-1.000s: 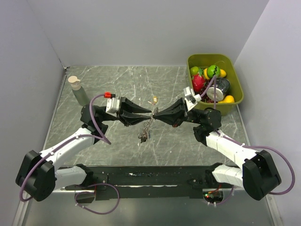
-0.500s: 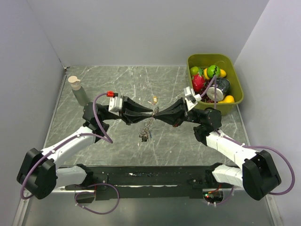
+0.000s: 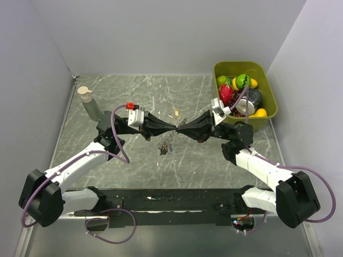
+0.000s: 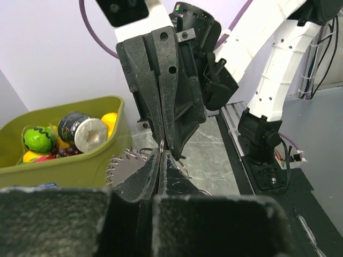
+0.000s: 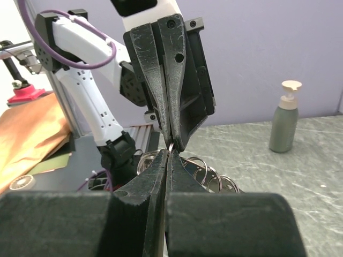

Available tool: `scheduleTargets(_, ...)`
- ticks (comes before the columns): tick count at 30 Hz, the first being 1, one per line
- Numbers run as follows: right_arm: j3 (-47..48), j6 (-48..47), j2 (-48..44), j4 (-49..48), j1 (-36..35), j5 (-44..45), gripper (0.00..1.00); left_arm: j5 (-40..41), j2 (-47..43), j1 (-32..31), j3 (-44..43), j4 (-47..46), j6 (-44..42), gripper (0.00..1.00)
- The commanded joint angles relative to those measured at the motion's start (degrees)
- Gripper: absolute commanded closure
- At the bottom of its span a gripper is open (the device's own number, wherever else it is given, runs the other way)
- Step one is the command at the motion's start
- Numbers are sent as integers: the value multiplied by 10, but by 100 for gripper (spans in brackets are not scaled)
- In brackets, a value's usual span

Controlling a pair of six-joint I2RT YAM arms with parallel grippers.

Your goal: Put the keys on the keyring

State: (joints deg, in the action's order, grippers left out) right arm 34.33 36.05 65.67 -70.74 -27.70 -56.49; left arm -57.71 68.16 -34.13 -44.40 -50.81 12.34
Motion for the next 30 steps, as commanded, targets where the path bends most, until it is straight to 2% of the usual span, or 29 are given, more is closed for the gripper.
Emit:
scheduleTargets(1, 13, -40, -29, -5, -8, -12, 96, 5, -5, -11, -38, 124, -81, 99)
scheduleTargets(5, 29, -106, -53, 105, -9, -24, 87, 15, -14, -14, -90, 258, -188, 99)
scheduleTargets(7, 41, -149, -62, 192, -8, -26, 77, 21, -15, -14, -105, 329, -215, 99)
scheduleTargets(9, 60, -178, -75, 241, -9, -20, 66, 30, -18, -14, -127, 394, -253, 99)
scheduleTargets(13, 81, -241, -89, 321, -8, -5, 51, 44, -21, -14, -159, 482, -309, 99)
scheduleTargets(19, 126, -309, -99, 436, -4, 21, 47, 63, -27, -13, -178, 547, -347, 99)
scheduleTargets(25, 146, -310, -95, 460, 3, 40, 47, 71, -34, -14, -184, 566, -362, 99)
scheduleTargets(30, 167, -320, -67, 482, 3, 8, 50, 69, -39, -14, -179, 558, -359, 99)
